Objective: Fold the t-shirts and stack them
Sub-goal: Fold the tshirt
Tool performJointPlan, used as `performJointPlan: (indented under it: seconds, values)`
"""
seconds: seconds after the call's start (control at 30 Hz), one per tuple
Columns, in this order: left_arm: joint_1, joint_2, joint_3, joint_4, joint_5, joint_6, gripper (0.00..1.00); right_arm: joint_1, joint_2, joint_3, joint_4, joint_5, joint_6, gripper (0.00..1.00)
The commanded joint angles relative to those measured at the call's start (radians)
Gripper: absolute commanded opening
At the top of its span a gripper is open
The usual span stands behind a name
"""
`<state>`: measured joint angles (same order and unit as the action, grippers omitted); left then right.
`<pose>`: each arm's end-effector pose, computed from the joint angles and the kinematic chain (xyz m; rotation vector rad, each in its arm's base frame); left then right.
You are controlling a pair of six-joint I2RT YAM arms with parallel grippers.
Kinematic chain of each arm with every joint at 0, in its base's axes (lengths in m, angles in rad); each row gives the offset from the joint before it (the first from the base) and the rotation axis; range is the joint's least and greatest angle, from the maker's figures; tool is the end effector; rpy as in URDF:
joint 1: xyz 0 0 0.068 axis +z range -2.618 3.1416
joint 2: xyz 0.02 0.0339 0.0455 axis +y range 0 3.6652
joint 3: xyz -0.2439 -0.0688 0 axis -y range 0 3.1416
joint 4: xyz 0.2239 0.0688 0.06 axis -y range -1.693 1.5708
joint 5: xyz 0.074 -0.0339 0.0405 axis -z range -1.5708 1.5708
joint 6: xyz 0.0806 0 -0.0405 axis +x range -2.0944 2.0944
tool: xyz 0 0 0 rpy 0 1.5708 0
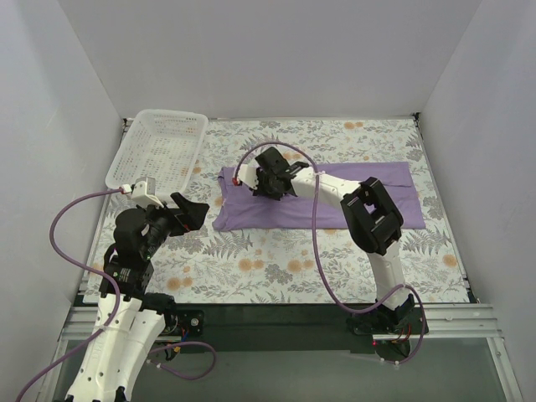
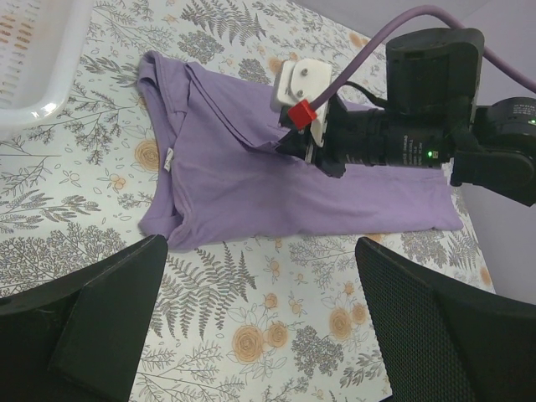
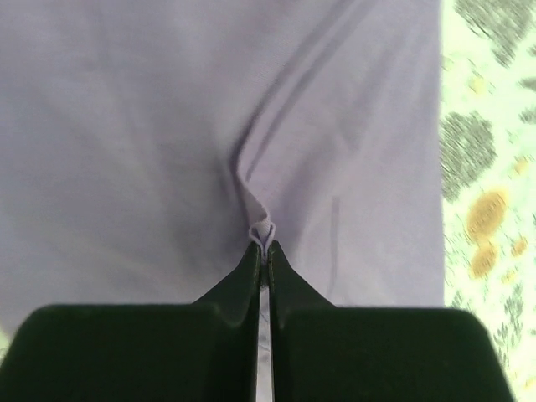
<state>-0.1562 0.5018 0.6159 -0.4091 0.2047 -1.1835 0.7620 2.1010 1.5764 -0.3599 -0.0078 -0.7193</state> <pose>0.1635 -0.0423 0.2715 -0.8540 1.8250 -1.0864 0.3361 0.3216 0.1441 -1.6594 1.8099 0.0283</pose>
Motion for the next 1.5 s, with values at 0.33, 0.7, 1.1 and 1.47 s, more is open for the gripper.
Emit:
performJointPlan:
  seconds: [0.33,0.7,1.1,1.47]
  values:
    - [0.004,-0.002,-0.004,0.007,0.002,0.005,0.95,-0.141,-0.073,-0.006,0.197,0.313,0.185,0.53]
    - [0.004,0.030,-0.016,0.023,0.062,0.004,0.95,-0.226,-0.471,-0.306,0.069,-0.179,-0.026,0.98]
    - [0.004,0.150,-0.044,0.064,0.238,-0.059,0.94,-0.461,-1.080,-0.938,-0.117,-0.662,-0.311,0.98]
    - [0.003,0.185,-0.208,0.156,0.326,-0.307,0.82,-0.605,-1.196,-1.061,-0.079,-0.715,-0.278,0.98]
